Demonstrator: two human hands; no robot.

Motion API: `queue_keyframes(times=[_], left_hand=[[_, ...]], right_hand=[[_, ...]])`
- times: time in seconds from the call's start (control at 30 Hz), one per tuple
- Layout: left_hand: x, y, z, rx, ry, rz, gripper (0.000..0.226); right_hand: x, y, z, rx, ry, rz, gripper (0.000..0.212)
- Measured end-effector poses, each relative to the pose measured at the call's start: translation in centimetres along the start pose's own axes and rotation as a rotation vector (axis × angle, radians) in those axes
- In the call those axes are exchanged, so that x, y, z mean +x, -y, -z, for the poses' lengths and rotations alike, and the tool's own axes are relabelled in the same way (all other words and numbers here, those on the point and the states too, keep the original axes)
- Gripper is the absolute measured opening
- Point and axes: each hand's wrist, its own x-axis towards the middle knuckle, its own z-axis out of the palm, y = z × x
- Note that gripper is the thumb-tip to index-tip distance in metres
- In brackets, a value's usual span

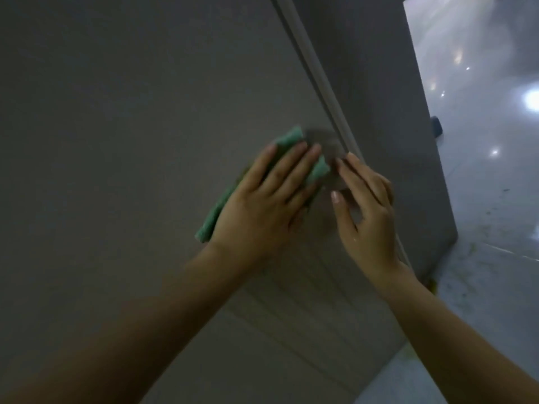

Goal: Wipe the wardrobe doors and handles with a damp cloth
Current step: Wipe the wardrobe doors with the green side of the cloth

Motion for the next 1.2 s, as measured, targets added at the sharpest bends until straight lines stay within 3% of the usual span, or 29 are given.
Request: queue_keyframes(times=[0.13,0.33,0.53,0.73,0.97,1.2], left_hand=[[0.3,-1.8,-0.4,0.027,0.000,0.076,0.054],[-3.0,-2.7,-0.8,-0.031,0.077,-0.152,0.055],[-0.6,-1.6,-0.4,0.025,-0.002,0.034,0.054],[-6.1,-5.9,-1.5,-0.120,0.136,-0.249,0.055],[-2.2,-3.8,-1.1,-0.048,-0.003,0.025,0.053],[-6.6,-7.9,-2.0,-0.174,0.101,-0.176,0.052]], right_hand=[[-0.8,-0.8,-0.2,0.102,0.030,-0.115,0.047],[-0.4,-1.0,0.0,0.156,0.065,-0.102,0.047],[-0.7,-1.3,0.6,0.173,0.108,-0.169,0.047],[-0.6,-1.8,1.4,0.178,0.162,-0.219,0.052],[-1.7,-2.3,2.5,0.178,0.222,-0.291,0.055],[-2.3,-2.4,3.2,0.233,0.278,-0.380,0.055]])
